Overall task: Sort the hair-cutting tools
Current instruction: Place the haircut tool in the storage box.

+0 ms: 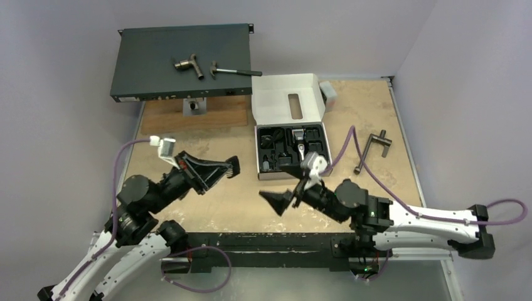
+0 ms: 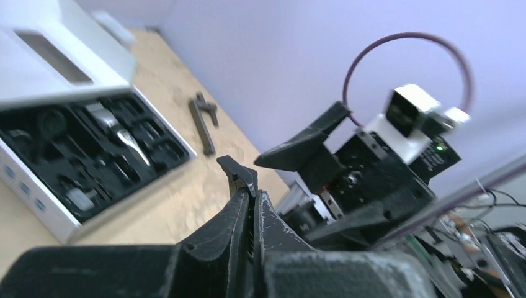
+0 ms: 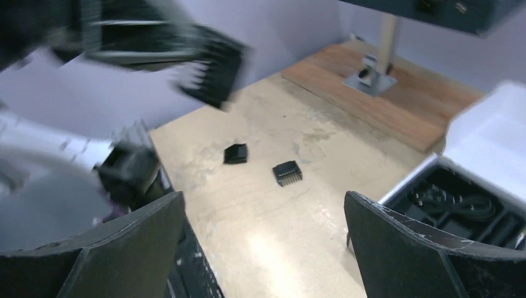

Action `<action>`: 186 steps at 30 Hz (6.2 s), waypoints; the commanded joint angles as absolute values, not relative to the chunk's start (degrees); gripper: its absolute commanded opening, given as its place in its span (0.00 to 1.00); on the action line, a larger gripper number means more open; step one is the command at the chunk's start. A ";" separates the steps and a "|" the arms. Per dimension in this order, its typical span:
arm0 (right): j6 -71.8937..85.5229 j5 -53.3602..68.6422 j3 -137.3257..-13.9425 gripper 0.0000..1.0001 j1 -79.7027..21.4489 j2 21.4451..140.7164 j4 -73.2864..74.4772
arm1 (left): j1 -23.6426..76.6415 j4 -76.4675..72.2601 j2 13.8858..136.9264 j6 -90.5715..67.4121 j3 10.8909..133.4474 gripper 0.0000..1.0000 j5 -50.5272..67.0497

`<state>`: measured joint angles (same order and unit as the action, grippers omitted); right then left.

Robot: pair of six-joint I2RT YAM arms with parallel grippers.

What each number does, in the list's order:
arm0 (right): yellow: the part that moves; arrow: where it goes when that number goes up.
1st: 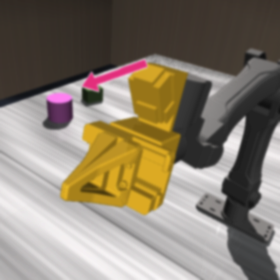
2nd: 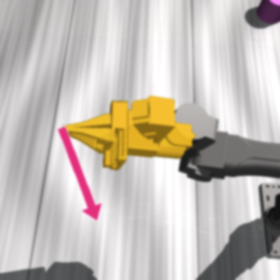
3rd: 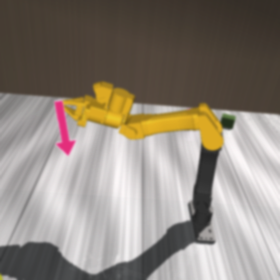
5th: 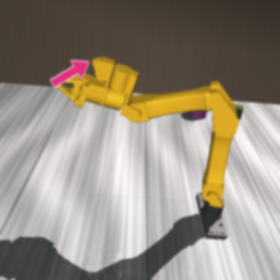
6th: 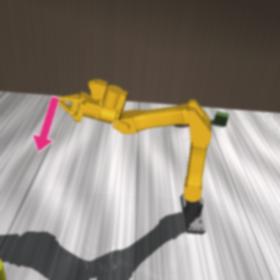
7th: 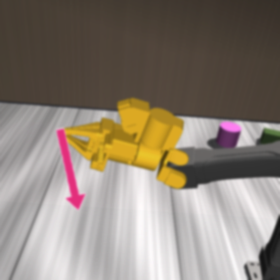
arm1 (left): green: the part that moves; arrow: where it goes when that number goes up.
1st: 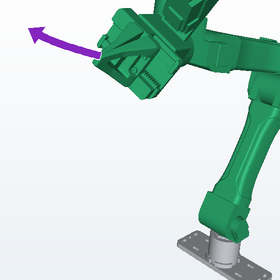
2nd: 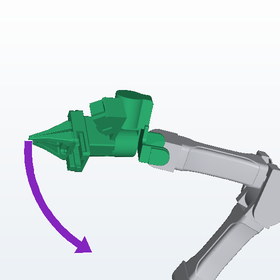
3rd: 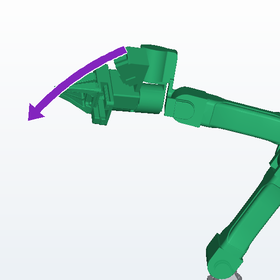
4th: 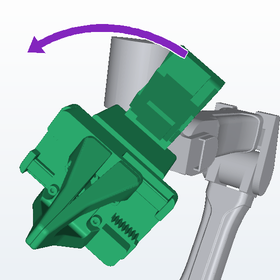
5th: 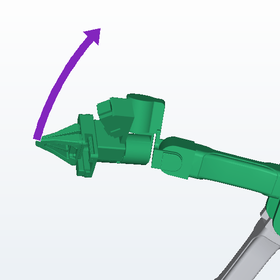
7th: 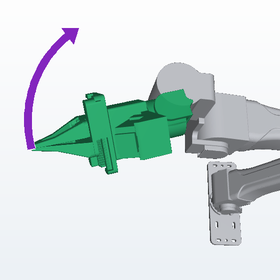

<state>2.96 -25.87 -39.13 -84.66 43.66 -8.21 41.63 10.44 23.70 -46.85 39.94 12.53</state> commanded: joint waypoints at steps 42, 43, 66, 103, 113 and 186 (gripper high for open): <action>80.20 17.42 -51.65 0.95 -50.10 68.66 -34.89 | 54.77 -41.17 28.29 7.60 24.97 0.00 -3.17; 79.97 17.28 -51.81 0.94 -50.10 68.79 -35.40 | 54.76 -41.21 28.38 6.61 24.96 0.00 -3.49; 72.07 16.49 -62.89 0.86 -50.78 72.81 -22.18 | 55.30 -38.08 29.22 6.12 25.76 0.00 -4.33; 74.89 18.46 -61.41 0.65 -51.64 74.48 -26.45 | 56.95 -41.92 29.86 10.28 25.13 0.00 -8.79; 74.97 17.93 -62.05 0.55 -52.01 75.23 -27.14 | 57.38 -41.66 30.56 10.63 25.44 0.00 -8.26; 25.95 -15.92 -64.54 0.00 -39.97 94.75 19.18 | 57.43 23.34 12.10 -38.49 29.72 1.00 -31.46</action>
